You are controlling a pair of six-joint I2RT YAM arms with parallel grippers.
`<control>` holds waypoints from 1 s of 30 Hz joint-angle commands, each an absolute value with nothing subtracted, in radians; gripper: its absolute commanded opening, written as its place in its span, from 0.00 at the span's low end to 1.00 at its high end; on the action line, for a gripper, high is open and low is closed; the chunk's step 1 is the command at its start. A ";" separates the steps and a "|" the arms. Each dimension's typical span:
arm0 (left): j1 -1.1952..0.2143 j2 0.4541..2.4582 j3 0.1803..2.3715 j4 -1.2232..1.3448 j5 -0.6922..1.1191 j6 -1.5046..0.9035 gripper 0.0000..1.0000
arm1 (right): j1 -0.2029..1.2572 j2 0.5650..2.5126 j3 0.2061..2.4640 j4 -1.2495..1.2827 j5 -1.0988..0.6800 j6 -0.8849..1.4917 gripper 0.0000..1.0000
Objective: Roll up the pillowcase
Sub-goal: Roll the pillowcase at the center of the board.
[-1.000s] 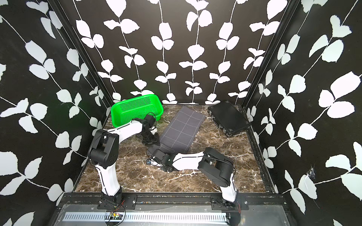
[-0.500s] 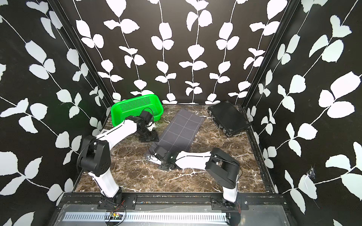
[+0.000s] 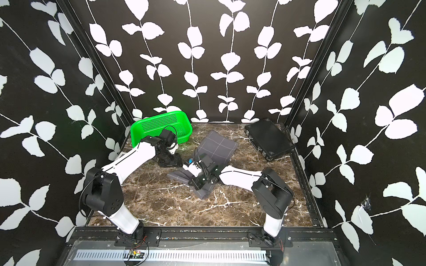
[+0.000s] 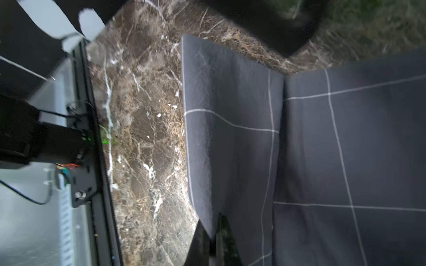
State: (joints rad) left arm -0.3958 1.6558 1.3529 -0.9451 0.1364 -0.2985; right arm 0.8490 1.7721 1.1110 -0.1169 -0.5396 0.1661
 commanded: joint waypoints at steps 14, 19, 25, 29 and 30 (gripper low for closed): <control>-0.457 1.413 1.201 -0.978 0.091 -0.400 0.71 | 0.653 1.942 1.269 -0.184 -0.756 0.140 0.10; -0.473 1.421 1.141 -0.913 0.119 -0.445 0.71 | 0.636 1.991 1.298 -0.189 -0.733 0.117 0.15; -0.472 1.507 1.172 -0.880 0.118 -0.435 0.71 | 0.626 2.033 1.380 -0.222 -0.665 0.055 0.18; -0.473 1.571 1.199 -0.828 0.102 -0.429 0.71 | 0.620 2.052 1.416 -0.254 -0.614 0.002 0.20; -0.471 1.588 1.208 -0.819 0.100 -0.431 0.71 | 0.618 2.057 1.422 -0.267 -0.603 -0.010 0.21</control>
State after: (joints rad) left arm -0.4706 1.5688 1.1755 -0.8658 0.1135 -0.4271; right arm 0.6285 2.0392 1.3697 -0.2325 -0.6582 0.0517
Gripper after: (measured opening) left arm 0.709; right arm 0.204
